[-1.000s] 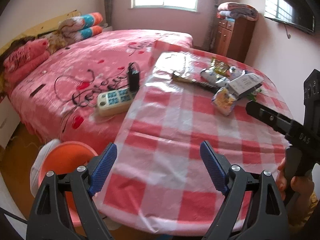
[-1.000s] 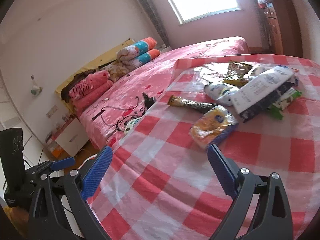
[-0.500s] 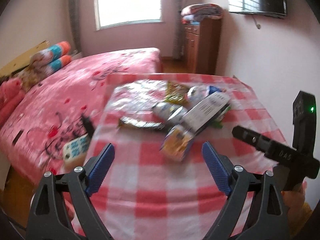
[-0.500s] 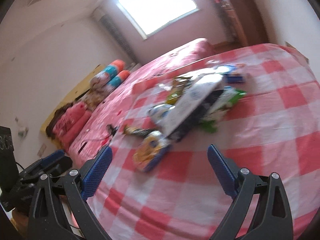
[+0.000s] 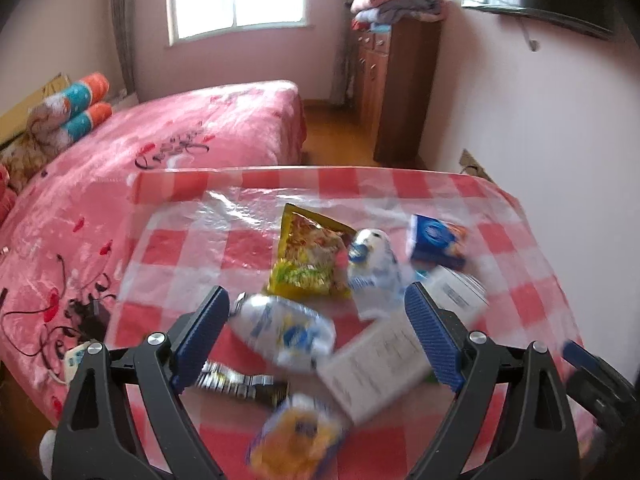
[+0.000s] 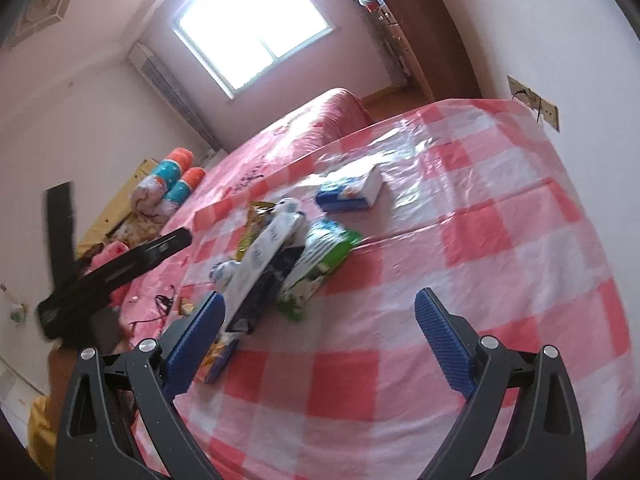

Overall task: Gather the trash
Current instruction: 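Reach the left tool to the yellow snack bag while the right tool reaches the blue tissue pack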

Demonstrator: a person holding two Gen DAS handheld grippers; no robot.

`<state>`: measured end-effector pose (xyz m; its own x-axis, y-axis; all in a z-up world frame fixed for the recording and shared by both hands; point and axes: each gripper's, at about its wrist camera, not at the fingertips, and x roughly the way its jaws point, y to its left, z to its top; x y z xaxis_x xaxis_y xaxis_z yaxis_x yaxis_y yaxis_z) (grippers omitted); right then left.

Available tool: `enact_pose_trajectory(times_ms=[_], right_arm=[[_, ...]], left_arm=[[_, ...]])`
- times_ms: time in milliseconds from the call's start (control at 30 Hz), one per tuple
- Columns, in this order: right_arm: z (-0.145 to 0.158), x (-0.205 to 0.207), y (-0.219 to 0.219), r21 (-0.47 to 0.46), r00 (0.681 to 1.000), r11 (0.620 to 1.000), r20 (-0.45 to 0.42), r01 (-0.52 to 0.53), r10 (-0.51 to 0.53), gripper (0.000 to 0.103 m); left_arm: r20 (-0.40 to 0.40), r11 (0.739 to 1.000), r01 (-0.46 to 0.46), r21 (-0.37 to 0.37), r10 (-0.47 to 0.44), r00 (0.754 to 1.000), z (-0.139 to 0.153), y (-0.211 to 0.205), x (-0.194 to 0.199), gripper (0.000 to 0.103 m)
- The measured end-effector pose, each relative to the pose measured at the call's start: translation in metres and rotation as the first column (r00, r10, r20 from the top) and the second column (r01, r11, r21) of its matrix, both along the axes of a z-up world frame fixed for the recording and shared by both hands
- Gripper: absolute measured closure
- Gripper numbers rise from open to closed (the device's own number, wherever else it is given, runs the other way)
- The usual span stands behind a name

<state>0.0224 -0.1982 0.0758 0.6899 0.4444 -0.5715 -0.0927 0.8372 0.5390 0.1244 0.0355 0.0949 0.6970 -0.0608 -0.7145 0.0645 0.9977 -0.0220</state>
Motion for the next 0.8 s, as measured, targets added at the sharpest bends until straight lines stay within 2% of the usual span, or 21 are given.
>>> enact_pose_trajectory(times_ms=[267, 433, 533, 633, 767, 800], right_arm=[[0.003, 0.059, -0.009, -0.080, 0.996, 0.995, -0.072, -0.055, 0.050, 0.008], [0.000, 0.104, -0.005, -0.131, 0.990, 0.984, -0.095, -0.119, 0.107, 0.008], [-0.003, 0.129, 0.005, -0.197, 0.984, 0.966, -0.090, -0.166, 0.151, 0.008], [-0.007, 0.150, 0.020, -0.275, 0.977, 0.938, -0.088, -0.211, 0.194, 0.008], [-0.011, 0.174, 0.041, -0.370, 0.965, 0.891, -0.083, -0.262, 0.249, 0.008], [-0.012, 0.179, 0.046, -0.396, 0.962, 0.877, -0.079, -0.272, 0.263, 0.008]], left_arm=[[-0.080, 0.997, -0.038, -0.063, 0.033, 0.996, -0.040, 0.014, 0.066, 0.013], [-0.125, 0.994, -0.042, -0.099, 0.030, 0.992, -0.059, 0.024, 0.087, 0.013], [-0.148, 0.993, -0.019, -0.121, 0.001, 0.989, -0.066, 0.024, 0.095, 0.013], [-0.171, 0.995, 0.001, -0.099, -0.018, 0.985, -0.071, 0.019, 0.102, 0.013], [-0.193, 0.995, -0.006, -0.096, -0.013, 0.981, -0.074, 0.016, 0.110, 0.014], [-0.202, 0.995, 0.003, -0.096, -0.022, 0.979, -0.076, 0.014, 0.112, 0.017]])
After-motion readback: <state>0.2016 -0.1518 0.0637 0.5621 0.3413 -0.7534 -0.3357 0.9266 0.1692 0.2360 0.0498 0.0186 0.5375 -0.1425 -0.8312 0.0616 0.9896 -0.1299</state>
